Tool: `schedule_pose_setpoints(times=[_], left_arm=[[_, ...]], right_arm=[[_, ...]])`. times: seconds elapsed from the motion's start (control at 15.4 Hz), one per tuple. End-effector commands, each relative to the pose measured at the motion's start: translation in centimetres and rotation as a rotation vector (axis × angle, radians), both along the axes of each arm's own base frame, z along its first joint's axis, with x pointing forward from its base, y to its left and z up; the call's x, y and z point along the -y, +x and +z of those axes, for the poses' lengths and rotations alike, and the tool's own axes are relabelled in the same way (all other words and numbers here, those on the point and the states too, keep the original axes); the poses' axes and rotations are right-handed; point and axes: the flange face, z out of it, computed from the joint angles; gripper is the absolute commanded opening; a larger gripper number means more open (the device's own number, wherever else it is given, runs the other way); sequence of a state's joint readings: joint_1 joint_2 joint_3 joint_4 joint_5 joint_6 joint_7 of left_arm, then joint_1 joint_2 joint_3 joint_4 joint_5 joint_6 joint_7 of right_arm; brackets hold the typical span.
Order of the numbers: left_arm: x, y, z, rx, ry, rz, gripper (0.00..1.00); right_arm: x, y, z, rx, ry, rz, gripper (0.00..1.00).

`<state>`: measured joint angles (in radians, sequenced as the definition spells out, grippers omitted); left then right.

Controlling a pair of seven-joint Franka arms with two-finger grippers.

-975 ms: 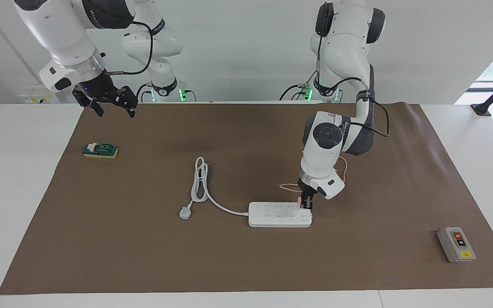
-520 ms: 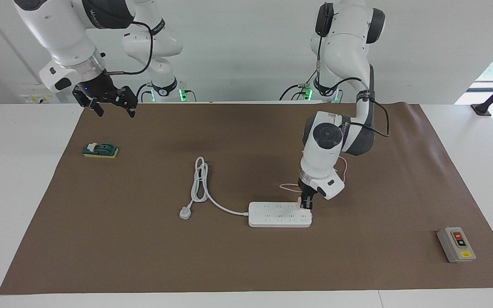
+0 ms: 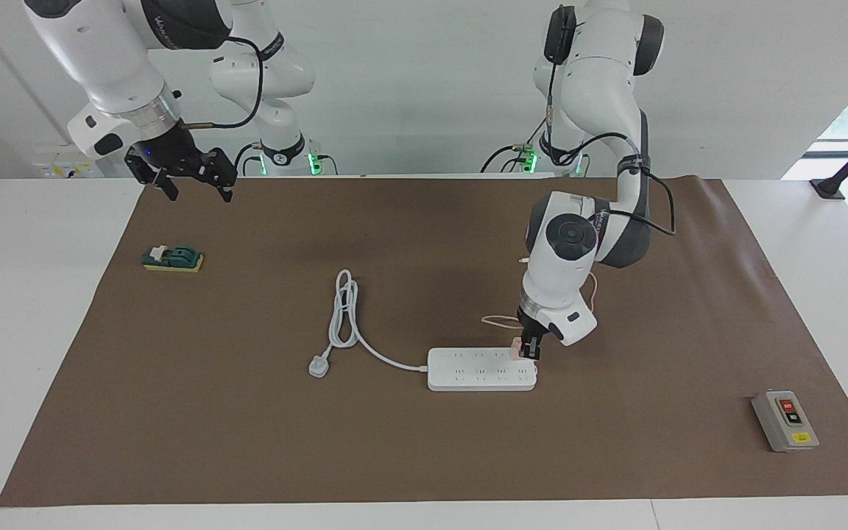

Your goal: Plug charger into power strip

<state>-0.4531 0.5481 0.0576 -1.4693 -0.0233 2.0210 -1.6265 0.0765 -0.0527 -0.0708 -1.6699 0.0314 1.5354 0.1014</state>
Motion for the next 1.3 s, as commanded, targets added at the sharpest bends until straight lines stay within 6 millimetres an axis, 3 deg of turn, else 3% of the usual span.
schedule_pose_setpoints(times=[0.0,0.13,0.26,0.45,0.58,0.78,0.97,1.23], left_arm=[[-0.8,-0.5,4.3,-0.030,-0.007,-0.016,1.00],[-1.0,-0.4,5.7,-0.024,-0.009,-0.006,1.00],[-1.4,-0.7,8.6,-0.006,-0.016,-0.002,1.00],[-5.5,-0.9,14.0,0.024,-0.030,0.003,1.00],[-7.5,-1.2,15.8,0.024,-0.027,-0.045,1.00],[-12.3,-1.3,18.7,0.033,-0.016,-0.191,1.00],[-21.6,-1.9,21.5,0.008,0.004,-0.428,1.00],[-27.5,-2.7,23.2,0.006,0.045,-0.647,1.00]], right_arm=[[0.4,-0.3,0.1,0.003,-0.012,0.019,1.00],[0.3,-0.3,0.1,0.003,-0.012,0.019,1.00],[0.3,-0.3,0.1,0.003,-0.012,0.021,1.00],[0.3,-0.3,0.1,0.003,-0.012,0.019,1.00],[0.3,-0.3,0.1,0.003,-0.012,0.021,1.00],[0.3,-0.3,0.1,0.003,-0.012,0.021,1.00],[0.3,-0.3,0.1,0.003,-0.012,0.021,1.00],[0.3,-0.3,0.1,0.003,-0.012,0.021,1.00]])
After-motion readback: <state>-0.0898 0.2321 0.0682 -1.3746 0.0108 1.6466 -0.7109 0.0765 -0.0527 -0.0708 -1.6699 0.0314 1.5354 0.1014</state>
